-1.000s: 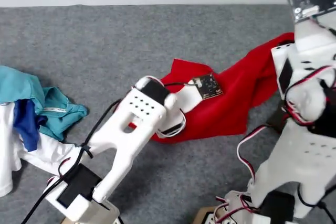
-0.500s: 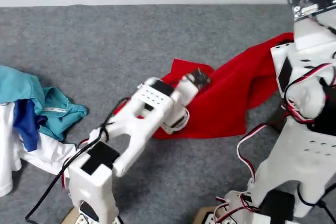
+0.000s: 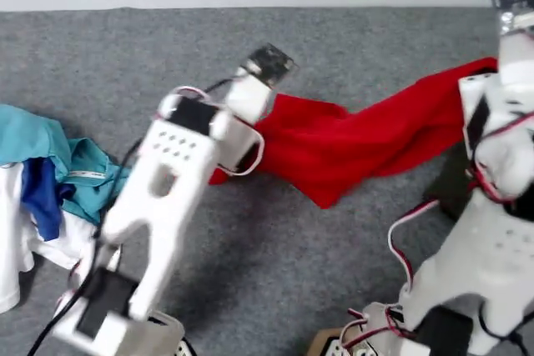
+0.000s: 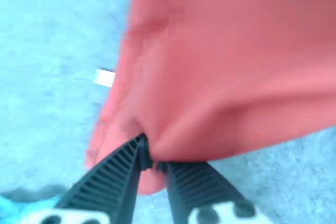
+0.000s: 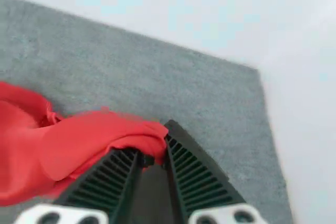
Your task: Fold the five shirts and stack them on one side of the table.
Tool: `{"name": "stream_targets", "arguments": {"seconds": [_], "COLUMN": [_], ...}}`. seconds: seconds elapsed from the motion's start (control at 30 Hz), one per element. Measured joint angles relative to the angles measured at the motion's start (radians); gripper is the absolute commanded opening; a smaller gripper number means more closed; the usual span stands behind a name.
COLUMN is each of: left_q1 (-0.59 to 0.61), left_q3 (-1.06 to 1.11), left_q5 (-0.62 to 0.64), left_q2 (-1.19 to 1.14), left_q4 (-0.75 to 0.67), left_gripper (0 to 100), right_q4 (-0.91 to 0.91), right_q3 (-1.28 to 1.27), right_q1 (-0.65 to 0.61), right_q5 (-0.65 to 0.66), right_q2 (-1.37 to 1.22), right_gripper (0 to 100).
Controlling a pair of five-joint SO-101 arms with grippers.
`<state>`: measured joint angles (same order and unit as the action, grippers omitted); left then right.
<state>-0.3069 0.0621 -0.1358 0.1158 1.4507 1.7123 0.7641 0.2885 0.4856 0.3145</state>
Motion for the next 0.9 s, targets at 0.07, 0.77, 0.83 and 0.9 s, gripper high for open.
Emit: {"name": "stream_targets", "arguments": {"seconds": [0.07, 0.77, 0.83, 0.9], "left_q1": [0.026, 0.242, 0.258, 0.269], "left_q3": [0.000, 0.109, 0.091, 0.037], "left_q5": [0.000, -0.216, -0.218, -0.218], "left_q2": [0.098, 0.002, -0.127, -0.241], "left_q4": [0.020, 0.023, -0.011, -0.011], "left_gripper": [1, 9, 17, 22], "right_q4": [0.000, 0.037, 0.032, 0.023], "right_q3": [0.000, 0.002, 0.000, 0.000], "right_q1": [0.006, -0.273, -0.276, -0.282], "right_q5": [0.002, 0.040, 0.023, 0.003], "right_q2": [0.044, -0.358, -0.470, -0.551], "right_gripper": [0.9, 0.9, 0.9, 0.9]}}
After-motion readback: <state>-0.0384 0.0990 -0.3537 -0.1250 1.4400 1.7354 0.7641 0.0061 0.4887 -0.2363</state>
